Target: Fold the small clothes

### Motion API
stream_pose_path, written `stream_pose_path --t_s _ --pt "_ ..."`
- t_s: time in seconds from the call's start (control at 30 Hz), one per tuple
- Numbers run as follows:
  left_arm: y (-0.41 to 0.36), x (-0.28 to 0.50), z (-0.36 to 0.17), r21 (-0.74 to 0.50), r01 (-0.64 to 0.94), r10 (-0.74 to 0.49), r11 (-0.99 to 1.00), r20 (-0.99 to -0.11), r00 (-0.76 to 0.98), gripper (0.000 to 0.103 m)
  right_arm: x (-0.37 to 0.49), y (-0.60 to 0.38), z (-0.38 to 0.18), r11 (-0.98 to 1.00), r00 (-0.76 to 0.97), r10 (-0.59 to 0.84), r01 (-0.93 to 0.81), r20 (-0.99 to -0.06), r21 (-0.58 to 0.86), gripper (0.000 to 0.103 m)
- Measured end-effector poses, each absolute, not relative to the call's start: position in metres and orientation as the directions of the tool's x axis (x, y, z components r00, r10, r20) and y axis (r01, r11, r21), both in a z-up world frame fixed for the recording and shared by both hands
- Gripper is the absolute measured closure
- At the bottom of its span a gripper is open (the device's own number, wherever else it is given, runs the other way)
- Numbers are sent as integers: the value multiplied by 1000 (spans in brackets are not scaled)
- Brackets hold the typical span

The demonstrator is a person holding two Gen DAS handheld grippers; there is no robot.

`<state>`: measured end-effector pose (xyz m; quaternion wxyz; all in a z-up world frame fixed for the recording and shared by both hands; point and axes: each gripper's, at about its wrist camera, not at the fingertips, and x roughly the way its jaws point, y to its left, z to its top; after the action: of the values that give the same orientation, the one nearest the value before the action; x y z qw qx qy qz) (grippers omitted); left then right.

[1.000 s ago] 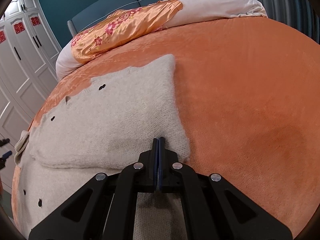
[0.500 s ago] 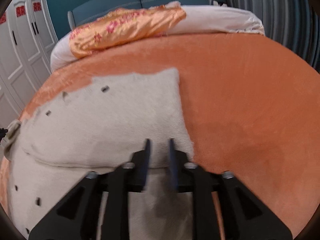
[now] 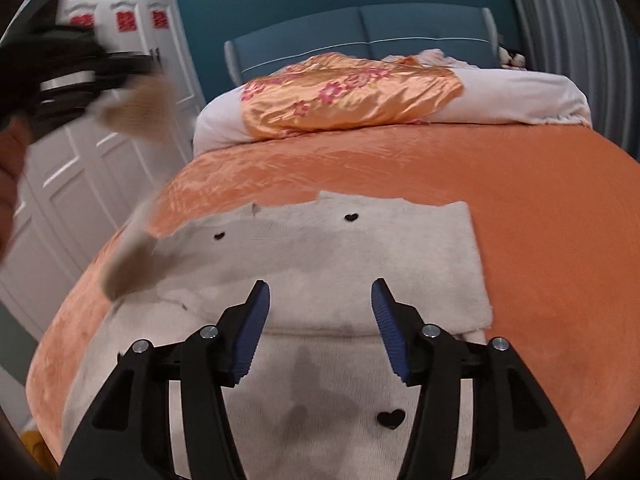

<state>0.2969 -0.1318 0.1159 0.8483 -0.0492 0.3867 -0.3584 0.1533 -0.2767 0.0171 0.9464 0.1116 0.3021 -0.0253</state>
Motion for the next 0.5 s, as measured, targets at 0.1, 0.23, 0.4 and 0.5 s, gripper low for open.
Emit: stream_pose_path --t_s 0.1,0.23,0.4,0.5 --pt "-134 285 57 -429 491 -632 758 -672 387 92 146 -285 -1 966 777 25 142 -629 214 48" --pt "-70 284 11 -534 294 -609 793 -685 399 75 137 -299 -16 946 746 57 172 -663 274 48" --pt "41 303 -24 -515 0 -452 857 -753 478 70 160 -310 -9 915 752 101 187 -651 358 41" --pt "96 316 -42 -557 -162 -426 815 -765 483 69 193 -307 -3 917 746 70 214 -663 337 33"
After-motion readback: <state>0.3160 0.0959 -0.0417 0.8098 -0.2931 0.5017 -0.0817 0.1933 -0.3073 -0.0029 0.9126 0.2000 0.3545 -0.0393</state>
